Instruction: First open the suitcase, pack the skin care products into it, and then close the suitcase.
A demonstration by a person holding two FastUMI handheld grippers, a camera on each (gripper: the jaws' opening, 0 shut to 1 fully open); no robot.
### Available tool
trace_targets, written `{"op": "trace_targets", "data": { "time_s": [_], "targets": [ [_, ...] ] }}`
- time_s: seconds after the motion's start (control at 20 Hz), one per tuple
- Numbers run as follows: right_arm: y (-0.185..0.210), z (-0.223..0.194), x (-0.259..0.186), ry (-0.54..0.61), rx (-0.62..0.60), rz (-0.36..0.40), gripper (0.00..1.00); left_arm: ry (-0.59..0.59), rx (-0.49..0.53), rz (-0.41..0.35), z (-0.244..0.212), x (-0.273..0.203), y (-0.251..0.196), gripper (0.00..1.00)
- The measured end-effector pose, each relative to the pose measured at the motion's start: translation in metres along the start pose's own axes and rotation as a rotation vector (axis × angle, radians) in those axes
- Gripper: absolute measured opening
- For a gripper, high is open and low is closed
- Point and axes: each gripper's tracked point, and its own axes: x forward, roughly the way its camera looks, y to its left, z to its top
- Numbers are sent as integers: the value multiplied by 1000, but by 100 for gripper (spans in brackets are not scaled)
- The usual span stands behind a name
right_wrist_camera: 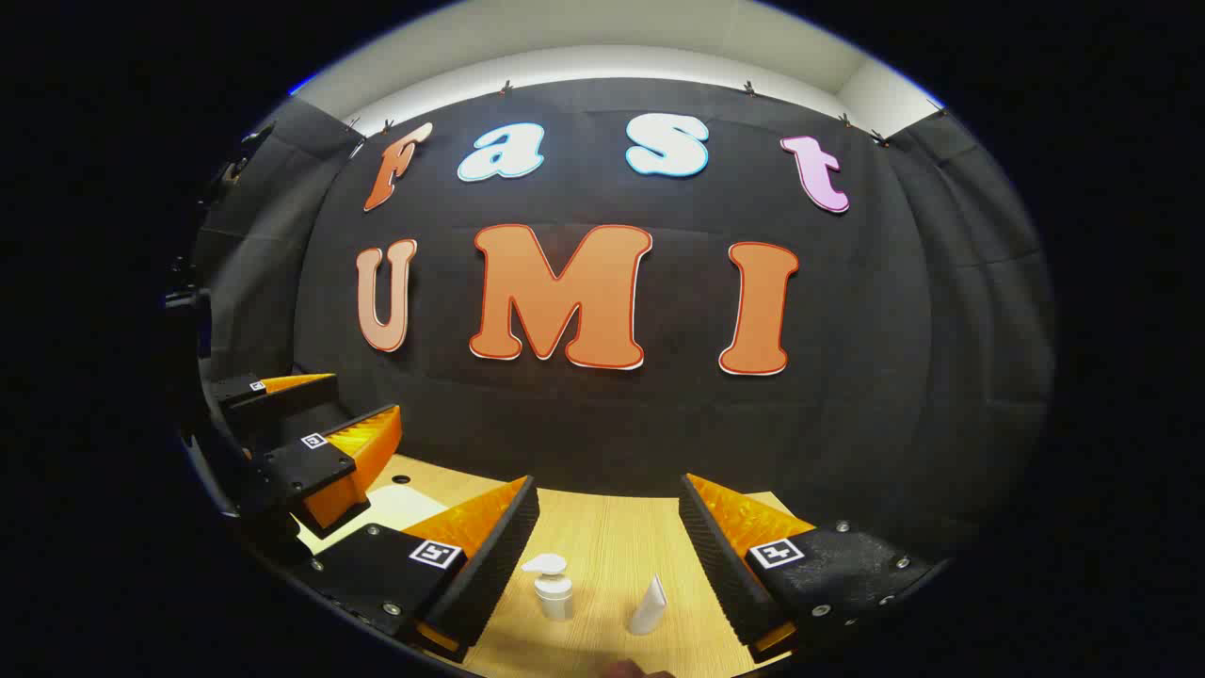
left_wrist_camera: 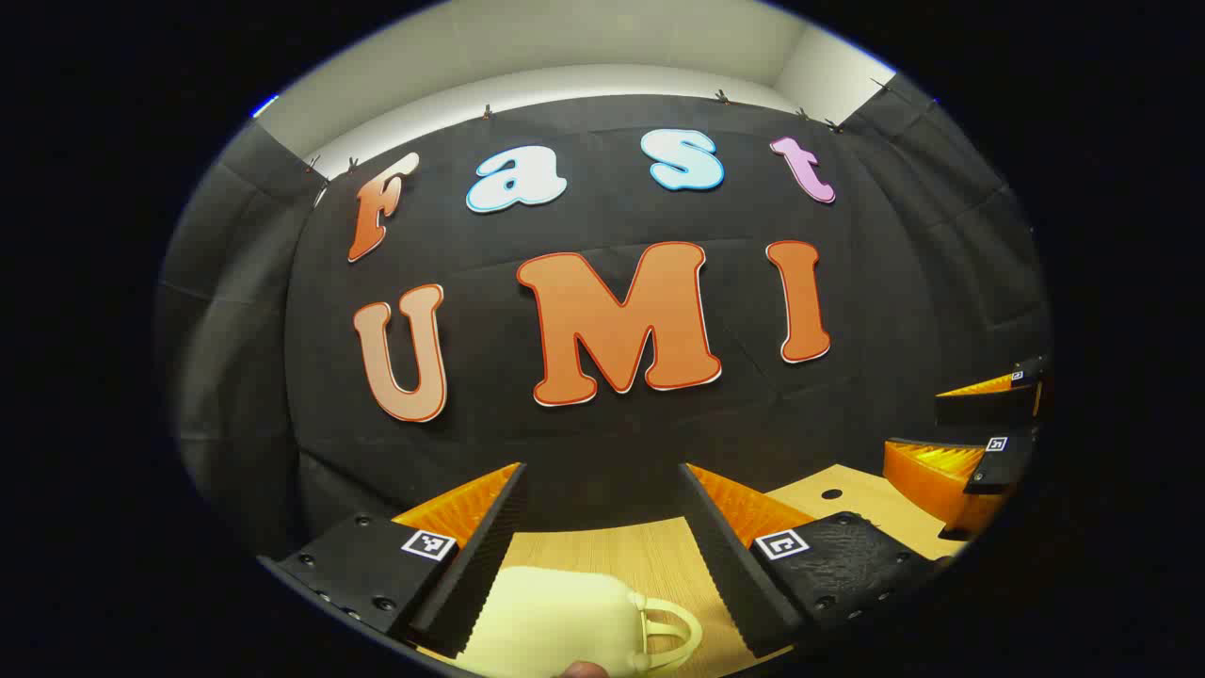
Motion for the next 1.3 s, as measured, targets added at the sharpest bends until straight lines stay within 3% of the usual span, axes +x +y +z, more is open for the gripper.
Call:
{"op": "trace_targets", "data": {
  "time_s": [0.9,1.3],
  "targets": [
    [3,5,0,-18,5,19,95,-15,28,21,8,-9,8,100],
    [-9,3,-3,-17,0,-2,95,33,94,-8,-23,-11,-2,100]
  ]
}}
